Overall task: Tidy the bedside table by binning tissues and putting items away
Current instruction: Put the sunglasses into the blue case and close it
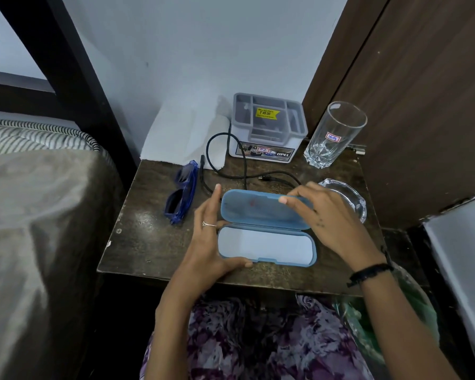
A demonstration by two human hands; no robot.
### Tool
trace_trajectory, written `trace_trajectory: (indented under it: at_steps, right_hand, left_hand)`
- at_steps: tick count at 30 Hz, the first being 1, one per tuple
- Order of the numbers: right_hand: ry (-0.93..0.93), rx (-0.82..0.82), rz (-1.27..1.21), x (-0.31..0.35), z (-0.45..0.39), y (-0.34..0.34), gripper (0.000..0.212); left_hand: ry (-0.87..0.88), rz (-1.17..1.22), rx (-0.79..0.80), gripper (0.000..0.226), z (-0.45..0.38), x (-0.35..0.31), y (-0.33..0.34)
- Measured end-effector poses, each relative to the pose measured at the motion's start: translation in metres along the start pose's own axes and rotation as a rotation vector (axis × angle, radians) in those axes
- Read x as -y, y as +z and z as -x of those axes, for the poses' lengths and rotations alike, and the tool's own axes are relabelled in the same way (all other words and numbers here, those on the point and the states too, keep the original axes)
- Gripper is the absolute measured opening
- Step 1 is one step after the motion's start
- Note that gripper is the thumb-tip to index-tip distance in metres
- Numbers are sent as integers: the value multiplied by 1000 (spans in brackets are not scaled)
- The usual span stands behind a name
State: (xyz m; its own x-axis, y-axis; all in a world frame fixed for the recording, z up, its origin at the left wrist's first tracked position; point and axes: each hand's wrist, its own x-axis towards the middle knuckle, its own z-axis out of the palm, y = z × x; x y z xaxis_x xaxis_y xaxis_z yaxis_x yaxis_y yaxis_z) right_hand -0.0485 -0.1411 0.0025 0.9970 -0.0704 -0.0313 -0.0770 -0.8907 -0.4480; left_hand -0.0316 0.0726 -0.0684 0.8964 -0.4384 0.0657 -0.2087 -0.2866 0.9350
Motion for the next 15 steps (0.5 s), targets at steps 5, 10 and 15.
trace_trajectory:
  at_steps: [5, 10, 15]
  right_hand:
    - [8, -86, 130, 14, -8, 4, 43]
    - [-229, -197, 19, 78, -24, 1, 32]
    - [-136, -8, 88, 129, -64, 29, 27]
  left_hand:
    - [-36, 5, 17, 114, 0, -3, 0]
    - [-54, 14, 23, 115, 1, -3, 1]
    - [-66, -25, 16, 113, -2, -3, 2]
